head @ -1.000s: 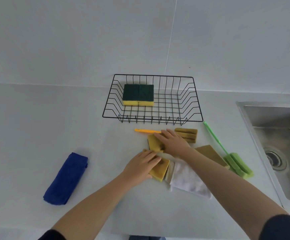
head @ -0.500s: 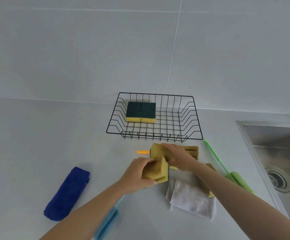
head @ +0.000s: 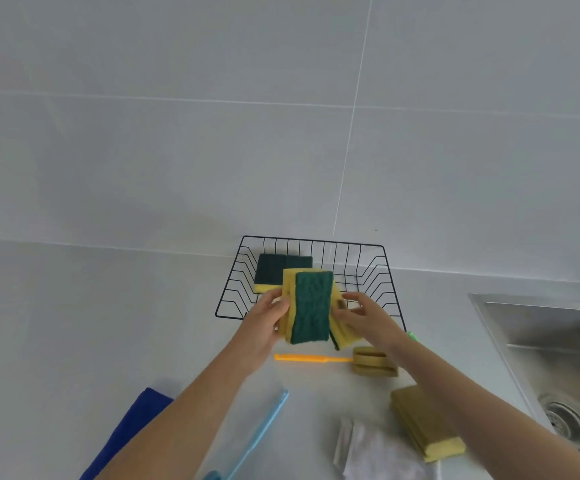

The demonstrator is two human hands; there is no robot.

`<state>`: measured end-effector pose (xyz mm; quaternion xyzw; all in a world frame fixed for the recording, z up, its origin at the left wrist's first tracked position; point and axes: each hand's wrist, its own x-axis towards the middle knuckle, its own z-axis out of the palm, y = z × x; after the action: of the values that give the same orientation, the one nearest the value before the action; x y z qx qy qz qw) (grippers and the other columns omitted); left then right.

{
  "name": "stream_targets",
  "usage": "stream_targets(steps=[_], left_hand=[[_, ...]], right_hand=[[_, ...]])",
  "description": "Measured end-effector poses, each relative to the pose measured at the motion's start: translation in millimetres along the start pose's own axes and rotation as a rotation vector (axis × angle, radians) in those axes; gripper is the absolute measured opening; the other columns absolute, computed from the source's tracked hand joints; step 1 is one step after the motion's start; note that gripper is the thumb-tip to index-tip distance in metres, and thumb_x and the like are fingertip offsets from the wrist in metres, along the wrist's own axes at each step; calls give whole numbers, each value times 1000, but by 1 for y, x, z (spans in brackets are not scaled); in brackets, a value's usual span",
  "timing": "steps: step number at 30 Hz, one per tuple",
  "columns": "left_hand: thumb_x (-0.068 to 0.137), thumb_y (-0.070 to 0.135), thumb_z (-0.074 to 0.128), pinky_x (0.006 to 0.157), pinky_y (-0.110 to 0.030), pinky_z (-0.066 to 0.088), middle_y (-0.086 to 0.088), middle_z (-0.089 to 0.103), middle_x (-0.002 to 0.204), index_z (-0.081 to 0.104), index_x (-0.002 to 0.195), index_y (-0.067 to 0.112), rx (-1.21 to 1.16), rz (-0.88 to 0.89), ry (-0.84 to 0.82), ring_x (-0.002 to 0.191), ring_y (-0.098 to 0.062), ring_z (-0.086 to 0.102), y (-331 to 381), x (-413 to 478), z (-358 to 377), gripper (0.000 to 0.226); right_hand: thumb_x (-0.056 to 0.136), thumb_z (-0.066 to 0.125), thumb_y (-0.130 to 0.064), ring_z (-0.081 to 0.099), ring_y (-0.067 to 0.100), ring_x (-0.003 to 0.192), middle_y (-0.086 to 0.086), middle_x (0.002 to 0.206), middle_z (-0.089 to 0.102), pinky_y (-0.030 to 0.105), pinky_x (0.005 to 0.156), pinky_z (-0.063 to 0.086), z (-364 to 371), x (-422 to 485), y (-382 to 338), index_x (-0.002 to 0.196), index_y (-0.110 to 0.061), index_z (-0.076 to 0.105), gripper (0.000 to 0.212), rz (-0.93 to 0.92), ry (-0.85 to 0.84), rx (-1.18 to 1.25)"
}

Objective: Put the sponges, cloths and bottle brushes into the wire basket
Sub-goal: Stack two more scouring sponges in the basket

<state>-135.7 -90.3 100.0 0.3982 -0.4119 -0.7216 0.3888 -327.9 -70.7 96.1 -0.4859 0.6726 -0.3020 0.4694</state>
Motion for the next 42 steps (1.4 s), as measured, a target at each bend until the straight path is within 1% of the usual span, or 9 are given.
stream_targets(steps=[6,9,12,17,25,32,34,39,42], left_hand=[[99,37,36,79,-35,53,-11,65,106,56,116,11,-251,-52,142,98,-22,62,22,27,7,38],[96,45,34,83,-36,51,-11,63,113,55,119,15,-328,-60,127,103,-24,61,29,37,6,44],[95,32,46,82,-35,50,-11,61,118,51,124,12,-283,-36,110,103,-23,60,36,50,1,36],[94,25,50,83,-35,48,-9,63,106,54,112,11,-173,-28,186,99,-24,60,51,77,-13,23],[96,25,48,76,-31,51,-12,63,110,56,115,6,107,-138,290,100,-25,60,54,121,-44,28],[97,27,47,89,-38,49,-2,63,92,57,101,10,219,-197,317,91,-20,60,46,155,-60,19],[97,27,46,83,-35,51,-2,62,92,55,103,11,253,-207,333,90,-19,59,44,165,-64,20],[98,28,44,93,-34,47,-8,61,109,55,120,5,503,-209,353,104,-23,57,37,189,-77,34],[97,28,46,92,-34,45,-11,58,119,49,127,4,626,-206,365,110,-25,55,35,202,-83,38]], right_hand=[[89,52,-45,53,27,106,10,123,53,34,80,44,6,15,-22,129,-22,42,47,83,73,113],[90,50,-44,57,22,95,6,111,56,33,78,49,8,23,-31,128,-19,41,46,117,70,225],[92,48,-39,53,16,83,3,103,52,28,67,47,7,31,-37,127,-19,40,41,120,44,307],[93,46,-31,53,29,102,8,102,55,43,89,48,-2,57,-43,118,-15,46,29,186,70,620],[97,35,-22,62,33,99,20,110,62,45,73,55,-2,102,-38,110,-7,55,28,199,13,980],[98,37,-19,60,35,102,17,106,63,50,79,54,16,142,-43,98,-13,59,23,235,15,961],[98,36,-18,61,32,98,15,103,64,47,77,54,21,153,-41,98,-15,59,23,241,8,932],[98,30,-5,59,32,103,12,105,61,53,84,53,30,184,-33,117,-26,47,33,283,33,840],[96,33,-1,59,28,95,16,106,60,44,71,55,30,196,-27,123,-30,43,41,302,46,740]])
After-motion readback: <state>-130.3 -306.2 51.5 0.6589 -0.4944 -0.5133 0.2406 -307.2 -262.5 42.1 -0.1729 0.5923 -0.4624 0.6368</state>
